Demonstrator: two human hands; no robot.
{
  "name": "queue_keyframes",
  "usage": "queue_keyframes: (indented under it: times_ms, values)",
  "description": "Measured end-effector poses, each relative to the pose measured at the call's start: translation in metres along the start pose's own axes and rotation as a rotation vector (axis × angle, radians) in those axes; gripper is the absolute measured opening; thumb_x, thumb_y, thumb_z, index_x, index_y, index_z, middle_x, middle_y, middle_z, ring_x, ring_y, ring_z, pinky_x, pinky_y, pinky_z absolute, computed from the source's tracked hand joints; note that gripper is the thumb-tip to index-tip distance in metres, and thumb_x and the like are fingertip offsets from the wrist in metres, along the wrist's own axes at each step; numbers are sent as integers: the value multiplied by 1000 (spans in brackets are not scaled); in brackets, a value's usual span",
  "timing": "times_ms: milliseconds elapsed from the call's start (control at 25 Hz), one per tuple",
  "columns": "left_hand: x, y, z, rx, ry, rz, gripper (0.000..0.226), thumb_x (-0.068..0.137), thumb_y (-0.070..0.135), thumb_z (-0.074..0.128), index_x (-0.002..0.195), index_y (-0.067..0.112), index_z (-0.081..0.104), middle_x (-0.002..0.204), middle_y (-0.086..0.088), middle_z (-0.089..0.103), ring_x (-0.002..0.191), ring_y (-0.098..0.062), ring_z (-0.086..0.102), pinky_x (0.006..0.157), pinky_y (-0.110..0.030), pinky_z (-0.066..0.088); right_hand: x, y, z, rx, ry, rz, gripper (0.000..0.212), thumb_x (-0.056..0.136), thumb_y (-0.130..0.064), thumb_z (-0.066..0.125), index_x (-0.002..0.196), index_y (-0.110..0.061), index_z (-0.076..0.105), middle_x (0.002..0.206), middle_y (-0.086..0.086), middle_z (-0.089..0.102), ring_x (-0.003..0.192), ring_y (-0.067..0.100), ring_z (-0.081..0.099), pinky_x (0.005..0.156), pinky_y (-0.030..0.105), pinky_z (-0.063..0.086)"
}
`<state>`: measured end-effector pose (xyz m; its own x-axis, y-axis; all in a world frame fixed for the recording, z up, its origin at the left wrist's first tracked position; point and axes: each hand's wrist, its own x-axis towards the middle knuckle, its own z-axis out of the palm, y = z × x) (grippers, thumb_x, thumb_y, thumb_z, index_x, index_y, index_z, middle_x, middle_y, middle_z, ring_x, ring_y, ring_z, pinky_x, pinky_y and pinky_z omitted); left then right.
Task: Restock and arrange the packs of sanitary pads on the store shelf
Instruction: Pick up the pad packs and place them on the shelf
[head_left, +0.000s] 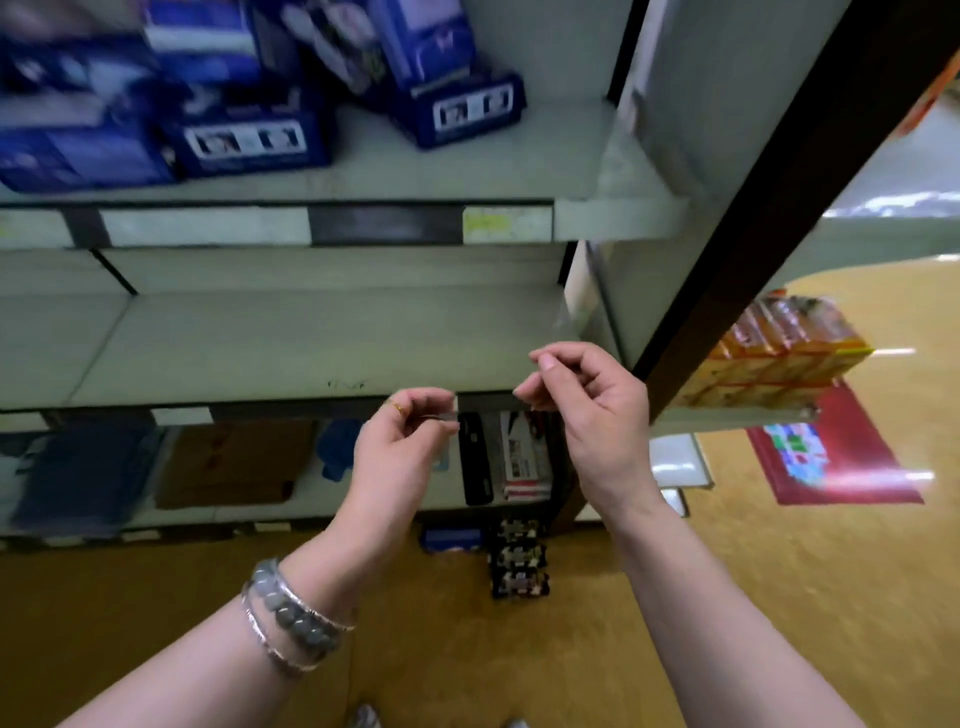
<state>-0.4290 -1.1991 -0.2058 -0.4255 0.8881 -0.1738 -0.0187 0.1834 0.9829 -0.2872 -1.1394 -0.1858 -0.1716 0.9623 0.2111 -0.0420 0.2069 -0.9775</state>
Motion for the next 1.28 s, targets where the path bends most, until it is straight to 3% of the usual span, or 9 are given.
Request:
queue_keyframes:
  times_ms: [80, 200, 520, 920, 1080, 1160, 1280]
  values:
    - [-8, 28, 6, -63, 21, 57, 24, 86, -3, 54, 90, 19, 63, 92, 1, 66, 85, -11, 64, 81, -25, 49, 7, -26, -7, 29, -33, -72, 13, 91, -2, 53, 86, -9, 63, 62, -4, 66, 62, 6, 61, 64, 17, 49]
    - [-14, 67, 15, -117, 31, 171, 24, 87, -5, 51, 89, 16, 62, 90, 2, 64, 75, -2, 63, 71, -14, 49, 19, -58, -18, 57, -62, -165, 16, 91, 0, 52, 85, -10, 62, 61, -5, 65, 62, 5, 60, 63, 15, 47]
    - [-12, 144, 19, -189, 80, 406, 25, 86, -9, 49, 87, 14, 61, 85, -2, 62, 74, -9, 58, 67, -13, 49, 61, -119, -25, 113, -152, -310, 20, 91, 1, 52, 81, -13, 63, 59, -5, 65, 60, 6, 61, 62, 15, 47]
    - [87, 176, -17, -205, 103, 401, 23, 86, -5, 50, 89, 16, 60, 88, -1, 62, 80, -14, 60, 65, -14, 49, 143, -124, 32, -10, -158, -248, 16, 91, -2, 53, 82, -10, 63, 67, 2, 64, 61, 2, 59, 60, 14, 48]
    - [148, 189, -27, -201, 92, 308, 21, 87, -2, 52, 90, 16, 60, 93, -3, 63, 82, -14, 60, 64, -16, 46, 198, -122, 60, -65, -116, -194, 21, 90, 1, 53, 75, -12, 61, 67, 2, 63, 56, -3, 57, 58, 11, 46]
    - [174, 192, -32, -182, 61, 267, 21, 87, -4, 51, 92, 15, 59, 93, -3, 62, 80, -13, 59, 65, -18, 45, 225, -115, 72, -111, -93, -208, 20, 90, 1, 52, 77, -11, 60, 70, -1, 63, 61, -3, 58, 60, 11, 47]
    - [204, 194, -41, -169, 37, 235, 22, 87, -5, 50, 94, 14, 58, 92, -3, 60, 78, -13, 58, 66, -19, 44, 262, -88, 91, -212, -56, -158, 9, 88, -3, 58, 88, -11, 60, 85, 1, 63, 81, 12, 61, 70, 19, 49]
